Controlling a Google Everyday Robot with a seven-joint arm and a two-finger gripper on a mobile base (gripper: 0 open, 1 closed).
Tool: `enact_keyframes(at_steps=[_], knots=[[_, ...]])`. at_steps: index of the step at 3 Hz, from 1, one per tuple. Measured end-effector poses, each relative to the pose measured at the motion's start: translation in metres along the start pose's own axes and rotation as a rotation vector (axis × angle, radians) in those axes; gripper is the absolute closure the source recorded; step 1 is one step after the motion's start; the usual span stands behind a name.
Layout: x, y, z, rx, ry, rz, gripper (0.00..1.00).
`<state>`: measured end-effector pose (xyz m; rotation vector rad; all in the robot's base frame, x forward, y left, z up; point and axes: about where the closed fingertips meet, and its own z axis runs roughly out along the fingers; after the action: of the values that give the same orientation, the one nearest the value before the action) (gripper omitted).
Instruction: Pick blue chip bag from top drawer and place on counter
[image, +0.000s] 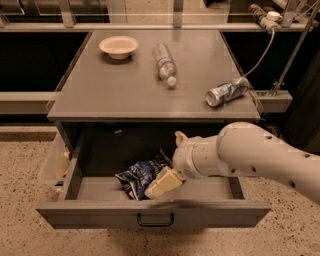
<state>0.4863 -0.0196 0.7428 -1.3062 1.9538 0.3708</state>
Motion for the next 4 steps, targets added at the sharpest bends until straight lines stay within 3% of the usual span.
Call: enact_keyframes(at_steps=[2, 4], knots=[[-0.009, -0.009, 0.037, -0.002, -0.042, 0.006, 0.0], [0.002, -0.009, 0.075, -0.036, -0.037, 0.055, 0.0]])
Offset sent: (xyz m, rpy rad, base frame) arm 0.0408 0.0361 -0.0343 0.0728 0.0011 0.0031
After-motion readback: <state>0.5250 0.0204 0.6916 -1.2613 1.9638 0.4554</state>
